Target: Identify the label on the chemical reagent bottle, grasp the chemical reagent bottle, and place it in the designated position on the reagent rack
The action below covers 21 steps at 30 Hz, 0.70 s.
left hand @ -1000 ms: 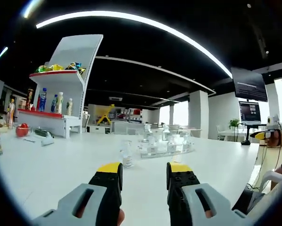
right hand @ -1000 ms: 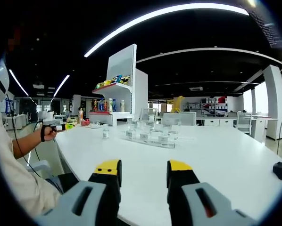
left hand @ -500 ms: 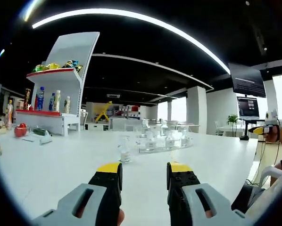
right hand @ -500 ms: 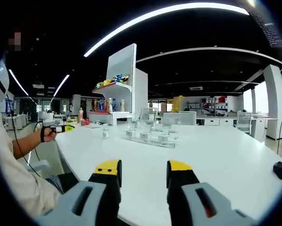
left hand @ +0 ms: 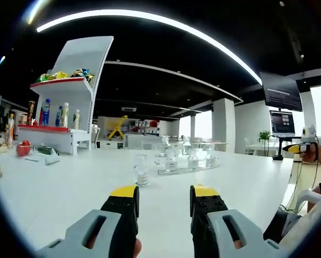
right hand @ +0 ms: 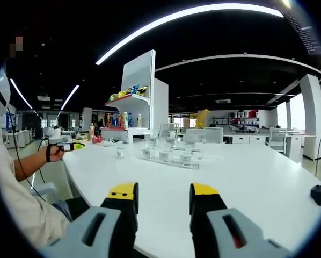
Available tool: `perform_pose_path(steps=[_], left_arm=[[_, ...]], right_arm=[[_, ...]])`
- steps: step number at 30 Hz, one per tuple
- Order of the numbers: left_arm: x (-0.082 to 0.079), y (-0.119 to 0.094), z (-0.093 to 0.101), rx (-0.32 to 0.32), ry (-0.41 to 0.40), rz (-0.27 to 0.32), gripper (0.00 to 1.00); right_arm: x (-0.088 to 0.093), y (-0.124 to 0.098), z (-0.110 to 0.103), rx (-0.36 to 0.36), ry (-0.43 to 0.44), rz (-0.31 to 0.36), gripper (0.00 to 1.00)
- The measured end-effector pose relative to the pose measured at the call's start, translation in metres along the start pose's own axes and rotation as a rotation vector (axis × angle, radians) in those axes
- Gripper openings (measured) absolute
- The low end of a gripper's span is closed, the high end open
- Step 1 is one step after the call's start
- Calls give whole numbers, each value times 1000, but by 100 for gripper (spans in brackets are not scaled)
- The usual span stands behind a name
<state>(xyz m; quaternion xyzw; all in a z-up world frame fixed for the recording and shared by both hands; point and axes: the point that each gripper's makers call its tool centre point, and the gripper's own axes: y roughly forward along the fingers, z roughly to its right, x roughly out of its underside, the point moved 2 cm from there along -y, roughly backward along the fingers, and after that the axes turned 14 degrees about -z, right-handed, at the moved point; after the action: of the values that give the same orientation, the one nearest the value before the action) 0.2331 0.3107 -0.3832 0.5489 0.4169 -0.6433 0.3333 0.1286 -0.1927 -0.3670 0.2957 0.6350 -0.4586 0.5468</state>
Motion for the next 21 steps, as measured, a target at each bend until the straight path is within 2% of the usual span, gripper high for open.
perform_pose_path(steps=[17, 21], left_arm=[[-3, 1, -5, -9, 8, -2, 38], [-5, 5, -5, -28, 49, -14, 38]], right_arm=[[1, 1, 0, -3, -1, -2, 38], [1, 1, 0, -3, 0, -4, 38]])
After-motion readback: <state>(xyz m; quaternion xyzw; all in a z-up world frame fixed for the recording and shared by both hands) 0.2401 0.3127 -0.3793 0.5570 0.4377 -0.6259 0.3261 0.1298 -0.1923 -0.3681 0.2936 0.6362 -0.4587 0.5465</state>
